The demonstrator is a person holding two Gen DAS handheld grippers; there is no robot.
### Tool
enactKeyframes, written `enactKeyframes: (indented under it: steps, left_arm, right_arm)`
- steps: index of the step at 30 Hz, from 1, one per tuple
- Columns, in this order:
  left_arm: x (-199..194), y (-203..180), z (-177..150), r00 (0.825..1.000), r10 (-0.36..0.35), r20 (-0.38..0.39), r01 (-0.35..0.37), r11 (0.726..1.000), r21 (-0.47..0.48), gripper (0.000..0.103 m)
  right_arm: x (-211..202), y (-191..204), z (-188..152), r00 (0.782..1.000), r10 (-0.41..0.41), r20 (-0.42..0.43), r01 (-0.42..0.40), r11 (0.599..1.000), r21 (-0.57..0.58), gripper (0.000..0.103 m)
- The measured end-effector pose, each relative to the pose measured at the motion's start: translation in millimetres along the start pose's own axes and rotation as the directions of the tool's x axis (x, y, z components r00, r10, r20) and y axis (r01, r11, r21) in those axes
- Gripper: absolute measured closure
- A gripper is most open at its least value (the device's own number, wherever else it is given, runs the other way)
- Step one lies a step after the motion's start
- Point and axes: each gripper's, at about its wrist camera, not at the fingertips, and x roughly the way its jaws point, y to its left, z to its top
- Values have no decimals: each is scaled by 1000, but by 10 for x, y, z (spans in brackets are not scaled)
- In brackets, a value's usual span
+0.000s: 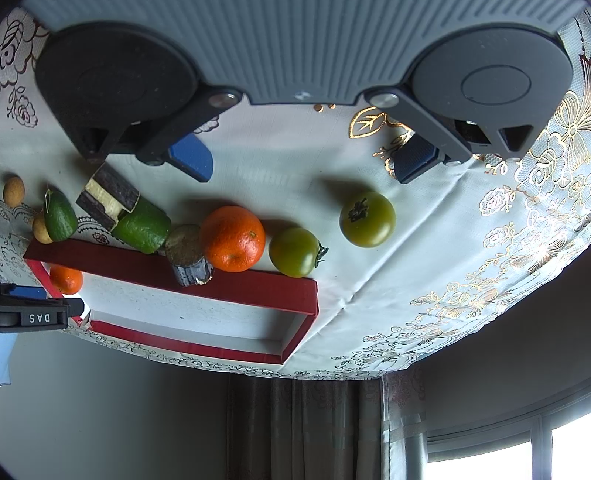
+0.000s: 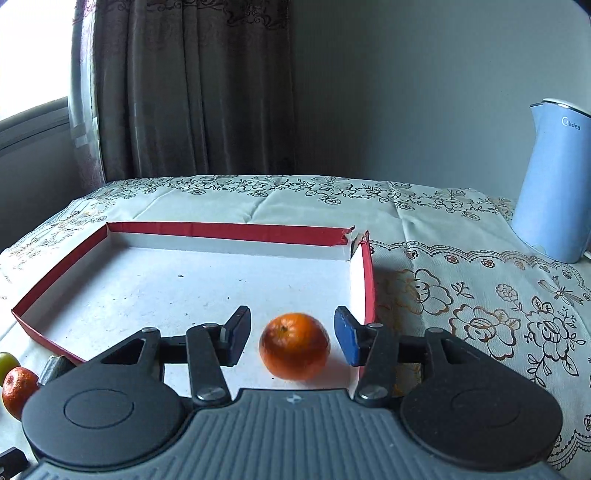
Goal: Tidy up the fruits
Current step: 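Carry the orange into the red tray and open the right gripper, then move the left gripper toward the dark cucumber chunk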
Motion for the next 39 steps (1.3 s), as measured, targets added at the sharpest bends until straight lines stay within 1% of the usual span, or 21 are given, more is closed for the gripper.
enactKeyframes:
  steps: [1, 3, 7, 8, 10, 12, 13, 16, 18, 20, 22, 24, 25, 27, 28, 29, 31, 32, 35, 39]
  left_arm:
    - [0, 0, 0, 1000, 0, 0, 0, 1000, 0, 0]
    - [-1, 4, 0, 1000, 1, 0, -1, 1000, 1, 0]
    - [-3, 20, 5, 1000, -1, -2, 1, 1000, 0, 0]
    - [-3, 19, 6, 1000, 0, -2, 0, 1000, 1, 0]
    - [-4, 31, 10, 1000, -2, -2, 2, 1000, 0, 0]
    - [-4, 34, 12, 1000, -3, -3, 3, 1000, 0, 0]
    - [-3, 35, 14, 1000, -3, -3, 3, 1000, -1, 0]
    - [-6, 41, 16, 1000, -6, -1, 6, 1000, -4, 0]
    - [-27, 73, 12, 1000, -22, 11, 22, 1000, -18, 0]
    - [-76, 127, 2, 997, -67, 40, 69, 997, -42, 0]
    - [-137, 190, -14, 991, -106, 76, 111, 991, -73, 0]
    - [-186, 229, -18, 984, -149, 101, 159, 983, -96, 0]
    - [-198, 218, -9, 982, -158, 101, 168, 981, -95, 0]
    - [-228, 126, 12, 982, -159, 99, 166, 984, -61, 1]
    - [-250, 59, 23, 981, -167, 102, 171, 985, -34, 3]
    - [-280, -16, 30, 978, -179, 107, 181, 983, -10, 4]
    - [-336, -159, 50, 971, -208, 116, 207, 978, 22, 9]
    - [-357, -248, 67, 967, -227, 115, 224, 974, 37, 10]
    - [-385, -456, 101, 957, -266, 113, 261, 964, 53, 13]
    - [-326, -632, 146, 953, -283, 107, 281, 959, 35, 15]
  right_arm:
    - [-44, -23, -1, 1000, 1, 16, -1, 1000, 10, 37]
    - [-167, -89, 17, 998, 14, 66, -16, 999, 34, 30]
    - [-470, -222, -31, 993, 25, 119, -34, 997, 70, 28]
    - [-545, -239, -69, 993, 24, 118, -32, 997, 67, 27]
    - [-717, -260, -196, 994, 20, 106, -24, 999, 41, 22]
    - [-864, -287, -366, 995, 9, 102, -11, 1000, 21, 17]
    - [-926, -296, -452, 995, 2, 98, -3, 1000, 12, 16]
    - [-1052, -334, -694, 998, -7, 64, 7, 1000, 3, 15]
    - [-1103, -381, -805, 998, -6, 60, 4, 1000, 22, 15]
    - [-1149, -427, -852, 997, 3, 73, -6, 999, 53, 15]
    - [-1196, -472, -870, 993, 9, 116, -19, 996, 81, 15]
    - [-1194, -508, -876, 993, 15, 118, -27, 994, 102, 13]
    - [-1190, -521, -876, 993, 20, 118, -33, 993, 110, 13]
    - [-1176, -552, -872, 994, 28, 110, -43, 991, 130, 13]
    - [-1171, -564, -872, 994, 31, 109, -45, 990, 137, 13]
    - [-1174, -586, -878, 993, 35, 109, -51, 987, 150, 13]
    - [-1158, -628, -882, 994, 44, 104, -61, 983, 175, 13]
    - [-1144, -648, -883, 994, 48, 97, -65, 980, 188, 13]
    - [-1121, -696, -892, 995, 56, 84, -74, 972, 222, 13]
    - [-1105, -722, -897, 995, 69, 77, -85, 968, 238, 13]
